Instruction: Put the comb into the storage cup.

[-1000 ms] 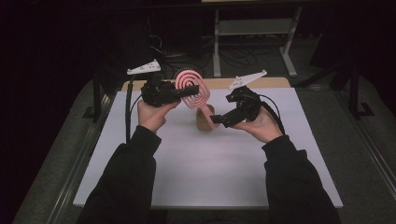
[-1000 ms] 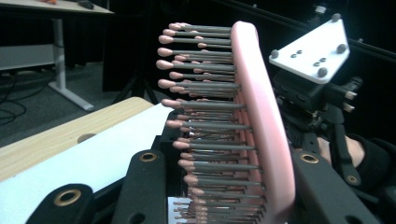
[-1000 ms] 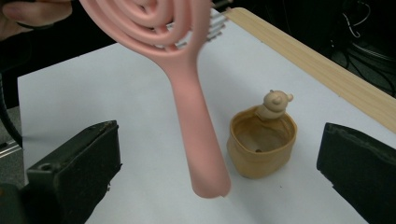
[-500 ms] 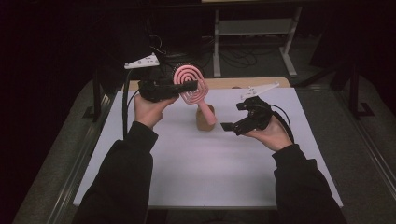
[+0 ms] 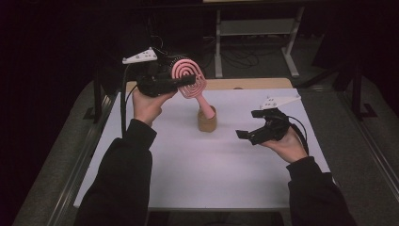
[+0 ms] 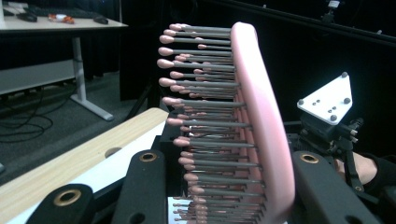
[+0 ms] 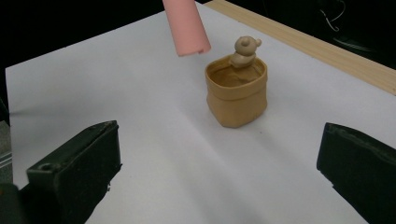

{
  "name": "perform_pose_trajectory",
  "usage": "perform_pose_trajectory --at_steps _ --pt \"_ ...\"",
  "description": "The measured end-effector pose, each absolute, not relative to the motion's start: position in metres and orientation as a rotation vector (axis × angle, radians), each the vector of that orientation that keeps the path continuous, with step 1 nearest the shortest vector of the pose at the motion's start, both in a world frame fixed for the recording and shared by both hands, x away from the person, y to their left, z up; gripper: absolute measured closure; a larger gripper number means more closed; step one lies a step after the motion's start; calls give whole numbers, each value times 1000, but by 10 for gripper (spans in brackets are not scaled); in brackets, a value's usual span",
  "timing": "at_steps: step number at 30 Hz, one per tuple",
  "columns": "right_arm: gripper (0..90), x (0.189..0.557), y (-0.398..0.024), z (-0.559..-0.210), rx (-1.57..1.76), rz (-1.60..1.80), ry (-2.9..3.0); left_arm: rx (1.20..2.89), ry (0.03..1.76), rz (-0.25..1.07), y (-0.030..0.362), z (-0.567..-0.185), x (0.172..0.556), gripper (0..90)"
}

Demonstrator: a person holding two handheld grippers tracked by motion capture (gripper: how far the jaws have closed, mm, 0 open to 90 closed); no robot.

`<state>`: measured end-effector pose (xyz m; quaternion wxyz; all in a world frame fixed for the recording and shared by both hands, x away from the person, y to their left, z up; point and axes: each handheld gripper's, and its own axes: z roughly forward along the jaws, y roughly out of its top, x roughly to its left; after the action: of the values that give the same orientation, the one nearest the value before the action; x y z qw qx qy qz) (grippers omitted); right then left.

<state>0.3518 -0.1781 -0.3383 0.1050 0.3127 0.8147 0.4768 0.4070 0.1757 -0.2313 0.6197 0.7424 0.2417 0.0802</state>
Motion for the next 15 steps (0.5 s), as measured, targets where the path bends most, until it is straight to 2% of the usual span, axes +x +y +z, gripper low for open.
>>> perform_pose_trajectory --at_steps 15 --pt "0 334 -214 -367 1008 1480 2354 1744 549 215 169 -228 419 628"
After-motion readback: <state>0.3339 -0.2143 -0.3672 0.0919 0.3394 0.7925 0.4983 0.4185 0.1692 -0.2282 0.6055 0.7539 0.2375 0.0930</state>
